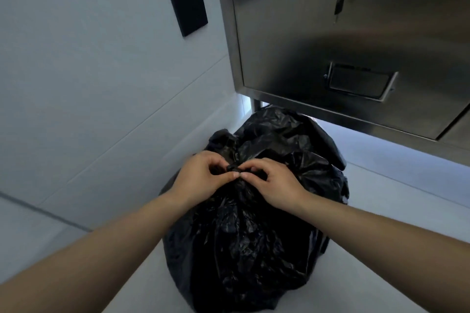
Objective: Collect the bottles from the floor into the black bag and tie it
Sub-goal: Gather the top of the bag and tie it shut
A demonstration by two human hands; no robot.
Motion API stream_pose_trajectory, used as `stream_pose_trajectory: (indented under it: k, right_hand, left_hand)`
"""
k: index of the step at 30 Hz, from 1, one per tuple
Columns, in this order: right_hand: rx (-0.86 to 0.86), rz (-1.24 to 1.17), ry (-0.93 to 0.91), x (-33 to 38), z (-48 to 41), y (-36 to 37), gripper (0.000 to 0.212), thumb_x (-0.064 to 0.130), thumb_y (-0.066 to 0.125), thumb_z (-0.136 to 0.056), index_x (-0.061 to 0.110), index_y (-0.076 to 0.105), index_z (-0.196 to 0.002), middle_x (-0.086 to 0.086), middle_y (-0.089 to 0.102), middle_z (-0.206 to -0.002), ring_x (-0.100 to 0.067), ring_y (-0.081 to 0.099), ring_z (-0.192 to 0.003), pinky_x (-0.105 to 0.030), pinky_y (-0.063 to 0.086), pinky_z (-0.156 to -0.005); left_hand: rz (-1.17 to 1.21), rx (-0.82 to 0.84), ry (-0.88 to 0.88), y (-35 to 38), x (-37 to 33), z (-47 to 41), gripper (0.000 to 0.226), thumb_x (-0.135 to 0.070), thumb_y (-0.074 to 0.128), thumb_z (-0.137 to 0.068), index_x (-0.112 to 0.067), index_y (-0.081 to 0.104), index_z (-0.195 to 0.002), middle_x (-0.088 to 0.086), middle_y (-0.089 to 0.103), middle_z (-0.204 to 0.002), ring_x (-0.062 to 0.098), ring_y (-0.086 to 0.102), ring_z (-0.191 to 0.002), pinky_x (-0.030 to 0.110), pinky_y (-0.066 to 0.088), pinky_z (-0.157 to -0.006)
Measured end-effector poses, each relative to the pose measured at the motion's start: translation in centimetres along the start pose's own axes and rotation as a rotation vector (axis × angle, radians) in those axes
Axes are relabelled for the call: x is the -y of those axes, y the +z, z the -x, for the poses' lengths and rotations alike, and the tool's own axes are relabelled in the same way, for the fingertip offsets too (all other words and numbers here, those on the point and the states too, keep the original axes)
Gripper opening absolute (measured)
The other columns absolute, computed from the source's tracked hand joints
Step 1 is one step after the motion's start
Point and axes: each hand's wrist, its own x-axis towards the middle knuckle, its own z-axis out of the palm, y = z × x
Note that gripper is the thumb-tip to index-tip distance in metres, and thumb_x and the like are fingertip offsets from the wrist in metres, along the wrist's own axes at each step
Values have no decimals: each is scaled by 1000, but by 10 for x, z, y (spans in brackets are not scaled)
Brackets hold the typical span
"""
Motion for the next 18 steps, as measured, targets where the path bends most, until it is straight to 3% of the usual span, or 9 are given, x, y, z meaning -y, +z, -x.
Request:
stream_pose_trajectory:
  k: [3,6,10,15,18]
  right_hand:
    - [17,39,26,-7,5,19,13,35,65,-82,31,69,-94,4,58,-89,-13,56,-88,-29,44,-79]
    - [45,113,56,-18,8,27,12,41,65,-81,34,69,-91,3,54,-99,-17,49,-101,-37,43,-88]
    - [55,157,46,-32,12,32,11,40,68,-79,34,70,-87,6,50,-107,-14,42,-108,-30,37,-93]
    - [35,18,33,-41,15,29,7,29,69,-81,32,67,-87,11,61,-96,-3,56,-95,-19,42,-86]
    - [44,-66,62,-40,18,25,13,31,69,-80,38,63,-90,16,66,-91,3,59,-90,-11,43,-78]
  left_hand:
    - [-25,28,-62,12,16,16,21,-48,74,-68,-41,59,-56,-18,63,-71,-6,56,-79,17,39,-67]
    - [9,101,-114,29,30,27,18,-44,69,-75,-30,62,-68,-9,66,-78,5,59,-82,26,41,-72]
    - [15,143,-131,48,41,31,18,-39,68,-80,-23,61,-84,2,63,-99,15,55,-101,32,44,-89]
    - [111,157,-141,57,35,27,17,-34,69,-79,-32,55,-70,-12,60,-70,3,57,-70,15,41,-64]
    - [208,122,-179,59,32,24,19,-27,73,-77,-26,54,-79,-3,66,-84,11,63,-83,24,49,-76]
